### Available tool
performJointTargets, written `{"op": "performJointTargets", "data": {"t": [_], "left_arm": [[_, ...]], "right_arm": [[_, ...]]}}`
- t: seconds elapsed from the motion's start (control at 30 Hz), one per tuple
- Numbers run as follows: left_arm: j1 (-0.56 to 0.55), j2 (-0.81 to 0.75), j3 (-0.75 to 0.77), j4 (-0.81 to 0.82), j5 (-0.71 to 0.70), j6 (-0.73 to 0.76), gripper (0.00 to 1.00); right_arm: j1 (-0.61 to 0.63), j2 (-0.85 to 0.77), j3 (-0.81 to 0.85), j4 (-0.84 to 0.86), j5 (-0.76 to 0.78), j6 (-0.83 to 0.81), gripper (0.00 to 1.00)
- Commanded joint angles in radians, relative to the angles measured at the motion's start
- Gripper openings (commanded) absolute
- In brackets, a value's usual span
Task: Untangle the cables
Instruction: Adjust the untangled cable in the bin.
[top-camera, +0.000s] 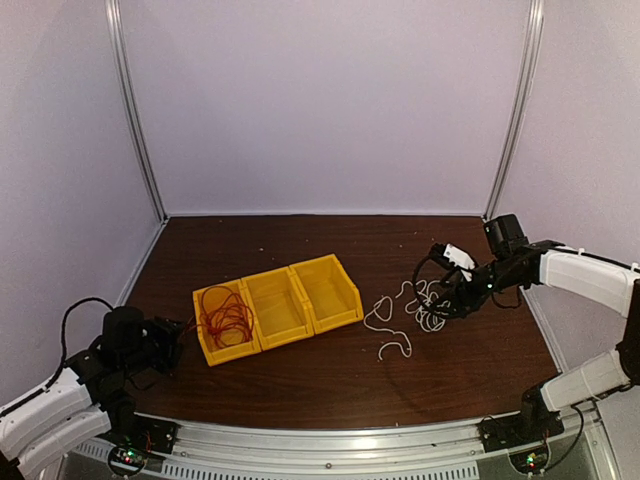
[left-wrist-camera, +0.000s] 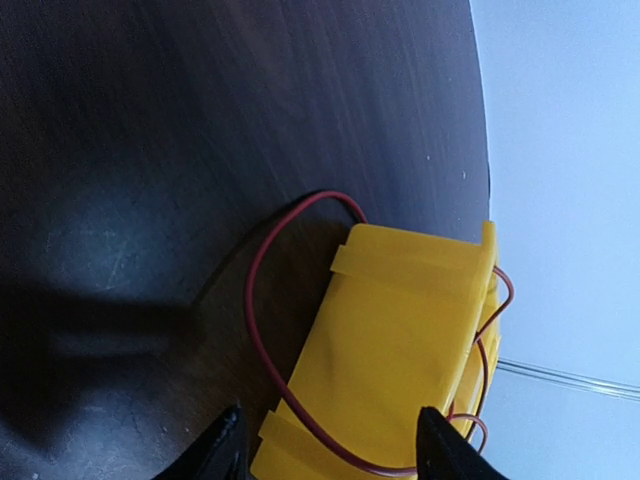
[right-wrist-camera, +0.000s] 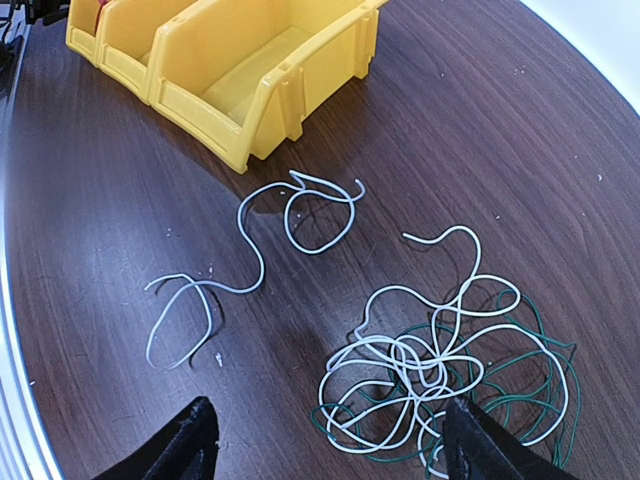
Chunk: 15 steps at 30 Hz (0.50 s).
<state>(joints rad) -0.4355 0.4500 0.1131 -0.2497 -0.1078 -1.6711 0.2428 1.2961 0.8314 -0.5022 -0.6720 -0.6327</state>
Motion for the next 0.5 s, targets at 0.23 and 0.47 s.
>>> {"op": "performJointTargets", "data": {"t": [0.23, 0.47], "left_arm": [[0.007, 0.093, -0.078, 0.281, -0.023, -0.03, 0.32], [0.009, 0.085, -0.024, 0.254, -0.131, 0.047, 0.08]], "right_arm": [[0.009, 0.016, -0.003, 0.001, 0.017, -0.002, 0.78], [0.009, 0.02, -0.003, 0.002, 0.022, -0.002, 0.78]]}}
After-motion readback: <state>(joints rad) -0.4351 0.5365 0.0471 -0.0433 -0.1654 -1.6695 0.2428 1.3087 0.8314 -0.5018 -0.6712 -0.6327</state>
